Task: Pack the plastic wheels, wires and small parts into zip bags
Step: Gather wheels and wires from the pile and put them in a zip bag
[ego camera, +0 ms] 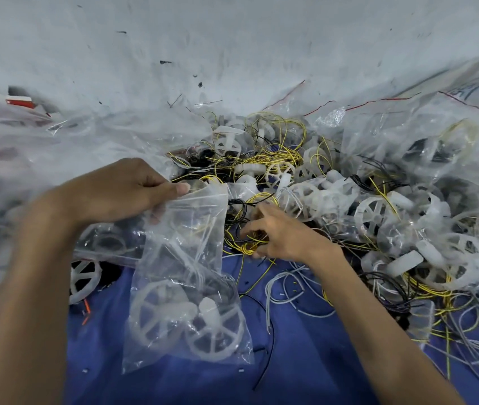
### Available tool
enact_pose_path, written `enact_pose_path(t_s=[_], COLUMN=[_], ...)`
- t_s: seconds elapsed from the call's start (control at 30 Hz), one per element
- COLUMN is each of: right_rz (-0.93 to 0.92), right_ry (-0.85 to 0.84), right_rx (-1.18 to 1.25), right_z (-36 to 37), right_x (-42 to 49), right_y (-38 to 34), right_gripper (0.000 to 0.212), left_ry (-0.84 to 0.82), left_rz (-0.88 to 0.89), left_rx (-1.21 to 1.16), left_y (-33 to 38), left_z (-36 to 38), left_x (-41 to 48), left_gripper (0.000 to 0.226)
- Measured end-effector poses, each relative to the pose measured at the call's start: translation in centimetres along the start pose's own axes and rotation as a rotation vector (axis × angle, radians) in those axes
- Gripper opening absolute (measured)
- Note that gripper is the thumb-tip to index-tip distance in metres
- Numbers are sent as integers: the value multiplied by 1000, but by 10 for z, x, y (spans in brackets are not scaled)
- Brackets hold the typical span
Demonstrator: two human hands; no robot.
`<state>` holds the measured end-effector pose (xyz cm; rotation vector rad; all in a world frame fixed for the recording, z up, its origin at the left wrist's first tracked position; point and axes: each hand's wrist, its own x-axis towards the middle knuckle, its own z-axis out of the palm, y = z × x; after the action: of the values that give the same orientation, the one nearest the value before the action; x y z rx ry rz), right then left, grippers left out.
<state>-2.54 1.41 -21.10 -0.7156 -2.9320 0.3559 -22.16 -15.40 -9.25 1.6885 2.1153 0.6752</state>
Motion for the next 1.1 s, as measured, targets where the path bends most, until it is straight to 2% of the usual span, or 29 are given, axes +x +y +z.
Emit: enact_pose_path(t_s=[0.13,0.23,0.4,0.53,0.67,0.73,0.8,0.93,1.1], right_rz=[-81,-118,-82,-65,103,190,266,342,327], right_ry=[43,140,394,631,863,951,972,898,934], right_rx=[86,186,234,138,409,543,760,1218,1415], right_z=[-4,-14,-29,-41,-66,-76,-83,-98,-119], right_x=[-3,-7,-13,-15,-24,-28,-31,-39,-49], right_y=[2,2,1,-2,-7,-7,-8,-10,-12], right_gripper=[37,25,28,18,12,20,31,37,39], left_ry=[-5,-10,-11,-11,-16,-13,-19,-36,-129], left_rz=[4,6,14,26,38,45,50,84,97], left_rx=[19,16,11,-1,5,24,42,111,220], left_y=[-3,-6,-7,-7,-7,-8,-7,-2,1], left_z=[-1,-2,-2,-2,-2,-2,-1,5,9], left_x=[1,1,2,2,3,3,5,6,6], left_gripper=[57,58,60,60,59,59,60,59,66])
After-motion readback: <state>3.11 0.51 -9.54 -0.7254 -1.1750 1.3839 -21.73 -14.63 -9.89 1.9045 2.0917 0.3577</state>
